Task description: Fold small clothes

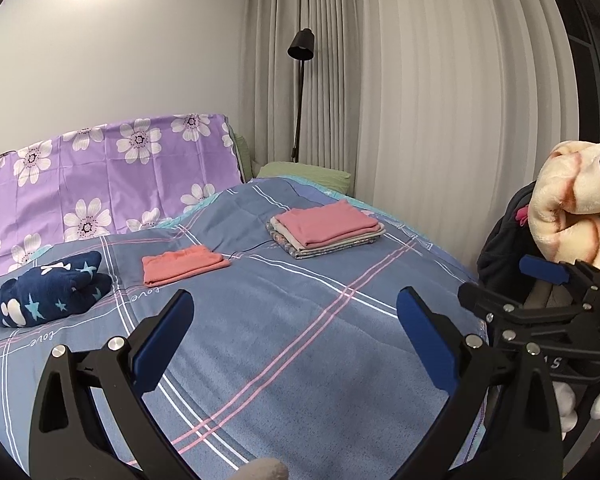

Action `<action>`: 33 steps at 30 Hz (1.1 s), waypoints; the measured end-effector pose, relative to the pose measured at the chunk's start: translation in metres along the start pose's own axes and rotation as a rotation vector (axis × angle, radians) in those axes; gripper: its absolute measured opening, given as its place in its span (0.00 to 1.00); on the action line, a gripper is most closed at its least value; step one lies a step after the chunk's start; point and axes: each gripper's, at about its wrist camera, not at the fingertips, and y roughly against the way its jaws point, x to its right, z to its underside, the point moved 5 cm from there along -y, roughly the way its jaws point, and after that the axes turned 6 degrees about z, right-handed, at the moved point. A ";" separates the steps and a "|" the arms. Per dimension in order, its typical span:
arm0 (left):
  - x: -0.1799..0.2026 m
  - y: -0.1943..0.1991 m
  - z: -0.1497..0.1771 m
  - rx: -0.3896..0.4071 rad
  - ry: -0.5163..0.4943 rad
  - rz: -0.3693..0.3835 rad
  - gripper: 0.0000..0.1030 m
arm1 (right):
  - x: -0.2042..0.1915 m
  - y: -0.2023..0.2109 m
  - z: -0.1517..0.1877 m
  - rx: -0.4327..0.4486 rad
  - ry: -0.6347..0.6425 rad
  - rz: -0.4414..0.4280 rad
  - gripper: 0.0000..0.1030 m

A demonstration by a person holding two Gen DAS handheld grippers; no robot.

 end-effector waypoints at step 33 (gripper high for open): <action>-0.008 -0.007 0.006 -0.023 0.016 -0.029 0.99 | 0.005 0.003 0.001 0.008 -0.028 0.006 0.98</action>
